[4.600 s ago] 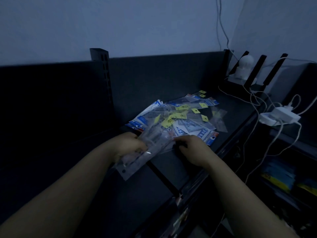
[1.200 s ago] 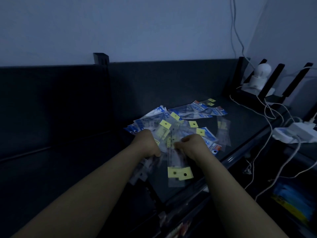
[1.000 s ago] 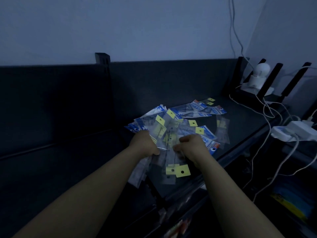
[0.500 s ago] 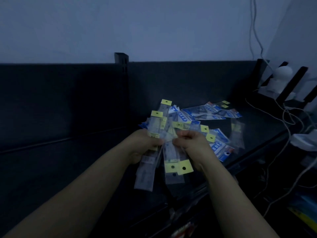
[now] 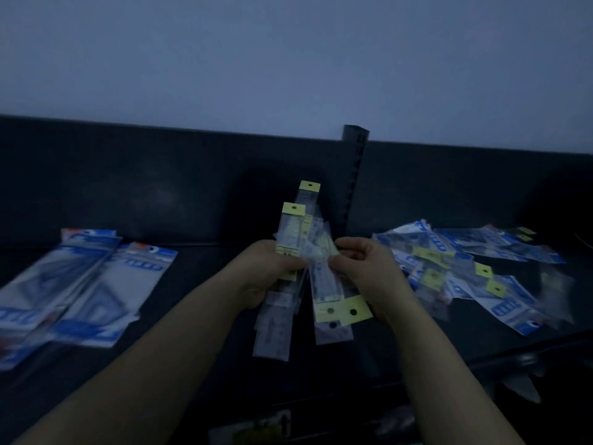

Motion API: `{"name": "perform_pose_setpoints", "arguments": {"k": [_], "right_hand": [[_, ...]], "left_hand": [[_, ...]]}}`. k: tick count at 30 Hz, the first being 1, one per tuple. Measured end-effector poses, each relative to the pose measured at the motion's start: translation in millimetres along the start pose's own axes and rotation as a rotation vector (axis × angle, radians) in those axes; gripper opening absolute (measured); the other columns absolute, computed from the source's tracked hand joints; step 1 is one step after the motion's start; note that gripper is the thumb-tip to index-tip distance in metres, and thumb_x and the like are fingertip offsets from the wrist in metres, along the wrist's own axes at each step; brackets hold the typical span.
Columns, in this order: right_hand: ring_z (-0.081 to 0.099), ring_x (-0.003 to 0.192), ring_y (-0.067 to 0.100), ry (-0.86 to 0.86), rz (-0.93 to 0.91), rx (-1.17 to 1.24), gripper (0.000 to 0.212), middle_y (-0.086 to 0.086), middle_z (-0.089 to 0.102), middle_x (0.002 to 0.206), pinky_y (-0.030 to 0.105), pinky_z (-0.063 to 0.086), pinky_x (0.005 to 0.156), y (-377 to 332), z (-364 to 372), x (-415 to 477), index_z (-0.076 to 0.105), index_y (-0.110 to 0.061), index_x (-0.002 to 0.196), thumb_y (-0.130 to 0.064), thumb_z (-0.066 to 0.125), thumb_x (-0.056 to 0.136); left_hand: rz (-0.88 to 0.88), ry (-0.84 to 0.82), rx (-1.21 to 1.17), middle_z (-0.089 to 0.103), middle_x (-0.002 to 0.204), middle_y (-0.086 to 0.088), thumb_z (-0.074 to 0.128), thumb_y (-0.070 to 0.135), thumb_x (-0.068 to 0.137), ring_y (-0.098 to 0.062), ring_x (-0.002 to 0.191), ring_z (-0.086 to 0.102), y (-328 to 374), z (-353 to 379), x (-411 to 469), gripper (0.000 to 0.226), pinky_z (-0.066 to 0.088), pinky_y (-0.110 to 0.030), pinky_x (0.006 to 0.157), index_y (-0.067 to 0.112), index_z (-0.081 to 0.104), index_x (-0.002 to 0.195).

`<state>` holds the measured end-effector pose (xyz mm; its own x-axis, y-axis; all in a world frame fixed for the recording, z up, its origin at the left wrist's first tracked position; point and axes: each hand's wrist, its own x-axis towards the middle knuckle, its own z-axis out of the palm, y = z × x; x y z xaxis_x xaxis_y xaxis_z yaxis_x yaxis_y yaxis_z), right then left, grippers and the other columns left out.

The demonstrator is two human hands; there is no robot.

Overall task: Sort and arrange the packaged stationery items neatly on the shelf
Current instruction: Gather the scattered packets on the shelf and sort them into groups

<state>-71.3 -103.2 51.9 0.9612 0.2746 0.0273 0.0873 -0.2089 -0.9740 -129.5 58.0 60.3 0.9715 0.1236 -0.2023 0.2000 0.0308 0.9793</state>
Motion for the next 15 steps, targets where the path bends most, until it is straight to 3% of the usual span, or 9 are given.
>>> {"name": "perform_pose_setpoints", "arguments": {"k": [5, 8, 11, 15], "right_hand": [[0.067, 0.080, 0.017, -0.123, -0.056, -0.037, 0.035, 0.004, 0.065, 0.098, 0.029, 0.058, 0.069, -22.4, 86.3, -27.1, 0.059, -0.012, 0.118, -0.009, 0.069, 0.085], [0.068, 0.086, 0.022, -0.209, -0.070, -0.030, 0.036, 0.006, 0.066, 0.100, 0.039, 0.059, 0.077, -37.1, 145.0, -47.8, 0.058, -0.012, 0.119, -0.009, 0.068, 0.085], [0.068, 0.088, 0.022, -0.292, -0.103, -0.031, 0.035, 0.007, 0.065, 0.102, 0.039, 0.058, 0.078, -49.7, 203.6, -69.6, 0.058, -0.012, 0.119, -0.010, 0.068, 0.085], [0.063, 0.088, 0.015, -0.404, -0.165, -0.048, 0.031, 0.001, 0.062, 0.098, 0.035, 0.055, 0.083, -63.3, 279.9, -96.8, 0.060, -0.012, 0.114, -0.009, 0.068, 0.085]], "left_hand": [[0.028, 0.157, 0.009, 0.070, 0.081, -0.007, 0.068, 0.009, 0.086, -0.012, 0.057, 0.065, -10.3, -76.9, -56.8, 0.005, 0.048, -0.020, 0.046, 0.010, 0.066, 0.091], [0.030, 0.261, 0.010, 0.068, 0.080, -0.008, 0.068, 0.009, 0.086, -0.015, 0.061, 0.062, -18.4, -128.6, -95.9, 0.003, 0.049, -0.022, 0.050, 0.010, 0.065, 0.086], [0.003, 0.341, -0.003, 0.071, 0.084, -0.010, 0.068, 0.007, 0.086, -0.021, 0.068, 0.066, -26.0, -179.3, -139.4, 0.005, 0.055, -0.027, 0.057, 0.007, 0.066, 0.091], [0.001, 0.447, 0.049, 0.073, 0.082, -0.010, 0.067, 0.007, 0.087, -0.017, 0.062, 0.066, -35.7, -241.7, -197.4, 0.010, 0.049, -0.021, 0.048, 0.005, 0.068, 0.097]]}}
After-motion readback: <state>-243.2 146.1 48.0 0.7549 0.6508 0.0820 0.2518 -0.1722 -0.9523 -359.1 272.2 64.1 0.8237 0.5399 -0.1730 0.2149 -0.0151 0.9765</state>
